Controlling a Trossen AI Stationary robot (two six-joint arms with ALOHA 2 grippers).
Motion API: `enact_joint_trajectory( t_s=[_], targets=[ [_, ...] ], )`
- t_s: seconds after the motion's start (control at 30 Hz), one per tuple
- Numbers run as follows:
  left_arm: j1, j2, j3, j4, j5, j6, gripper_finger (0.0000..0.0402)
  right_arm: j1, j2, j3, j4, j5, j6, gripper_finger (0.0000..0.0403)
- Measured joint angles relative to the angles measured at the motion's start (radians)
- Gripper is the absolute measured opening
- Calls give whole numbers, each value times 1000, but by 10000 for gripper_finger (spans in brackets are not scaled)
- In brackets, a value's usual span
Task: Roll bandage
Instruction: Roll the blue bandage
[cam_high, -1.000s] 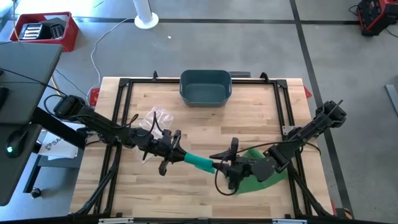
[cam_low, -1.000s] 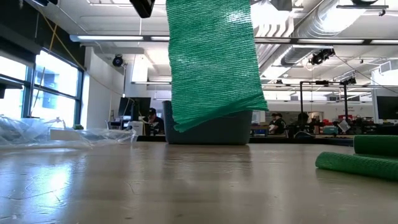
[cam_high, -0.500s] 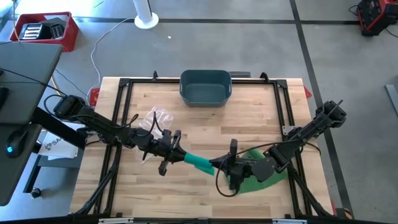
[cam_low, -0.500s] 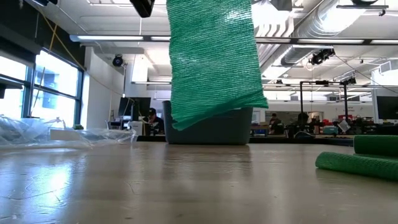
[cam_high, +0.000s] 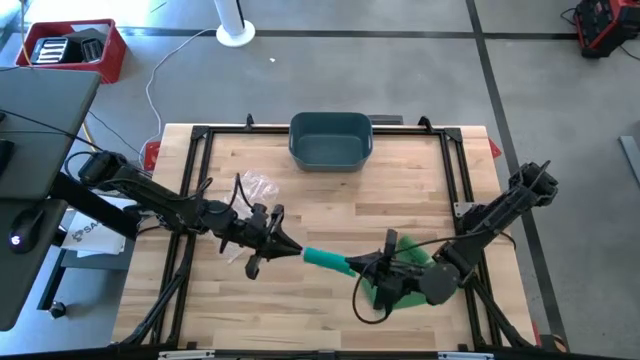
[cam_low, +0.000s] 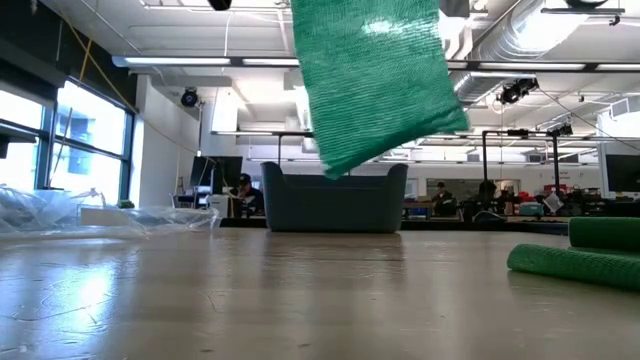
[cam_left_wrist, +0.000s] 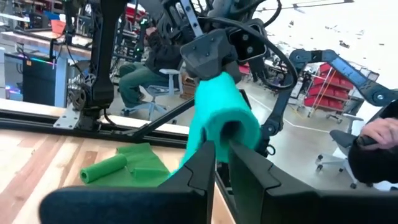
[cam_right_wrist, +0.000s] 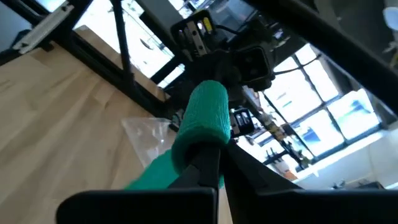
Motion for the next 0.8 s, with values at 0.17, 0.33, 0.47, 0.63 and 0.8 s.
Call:
enact_joint_trajectory(
  t_s=[0.17, 0.33, 0.47, 0.63, 0.8],
  targets=[
    [-3, -32, 0, -29, 0, 31, 41, 29, -24, 0, 20, 36, -25, 1],
    [-17, -43, 0, -26, -1, 147, 41, 37, -90, 0, -116, 3, 80, 1],
    [-36, -43, 0, -14, -3, 285, 41, 14, -146, 0, -208, -189, 191, 0],
    [-90, -41, -1, 29, -3, 556, 40, -36, -153, 0, -244, -380, 241, 0],
    [-146, -17, -1, 114, -37, 765, 50, -93, -153, 0, -260, -490, 273, 0]
  ],
)
